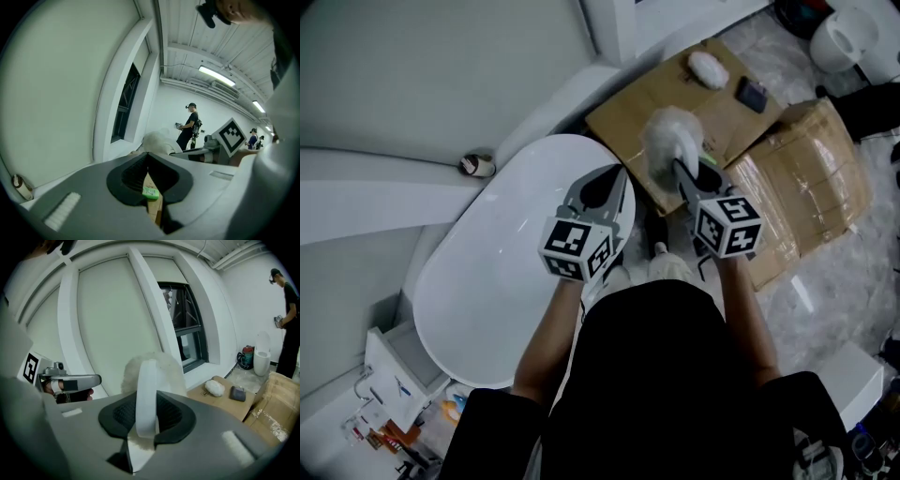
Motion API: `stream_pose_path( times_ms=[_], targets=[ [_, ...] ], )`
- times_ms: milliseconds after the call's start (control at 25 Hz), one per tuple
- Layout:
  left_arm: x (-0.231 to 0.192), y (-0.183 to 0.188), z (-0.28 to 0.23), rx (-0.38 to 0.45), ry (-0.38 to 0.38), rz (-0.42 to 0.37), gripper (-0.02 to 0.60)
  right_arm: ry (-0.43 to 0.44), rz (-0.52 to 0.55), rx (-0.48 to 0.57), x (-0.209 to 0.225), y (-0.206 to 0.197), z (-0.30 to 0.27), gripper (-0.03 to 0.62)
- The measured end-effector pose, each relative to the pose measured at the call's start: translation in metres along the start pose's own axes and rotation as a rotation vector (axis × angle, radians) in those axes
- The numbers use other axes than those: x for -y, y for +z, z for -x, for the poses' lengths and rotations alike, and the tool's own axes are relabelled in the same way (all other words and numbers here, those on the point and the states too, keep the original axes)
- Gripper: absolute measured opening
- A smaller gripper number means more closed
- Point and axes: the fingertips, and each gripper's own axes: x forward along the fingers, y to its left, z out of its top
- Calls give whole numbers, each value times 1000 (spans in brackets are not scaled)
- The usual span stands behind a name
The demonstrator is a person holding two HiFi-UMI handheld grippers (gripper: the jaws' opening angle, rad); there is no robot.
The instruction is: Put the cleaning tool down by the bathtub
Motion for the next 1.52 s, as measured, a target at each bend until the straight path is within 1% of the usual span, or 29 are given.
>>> stream_pose_path(
  times_ms=[240,440,640,840,1080,1200,1320,1520],
  targets=[
    [-2,3,-21,10,76,20,-2,74,32,-67,17,-7,-31,92],
    [-16,0,-29,-1,147,41,-2,144,62,-136,20,-16,-64,92],
    [-27,-5,-37,-8,216,55,-2,186,105,-198,30,-26,-94,91],
    [-37,-11,-41,-22,271,85,-2,210,118,-252,37,-41,-122,91],
    [-55,-13,-43,-29,328,116,-2,213,165,-313,42,-65,-157,91],
    [-63,-16,-44,-42,338,132,-2,212,180,-341,43,-77,-170,91],
    [-68,-20,-49,-57,345,131,0,215,193,-361,48,-88,-183,91],
    [-75,-35,-55,-65,355,168,-1,180,203,-379,66,-108,-203,91]
  ],
)
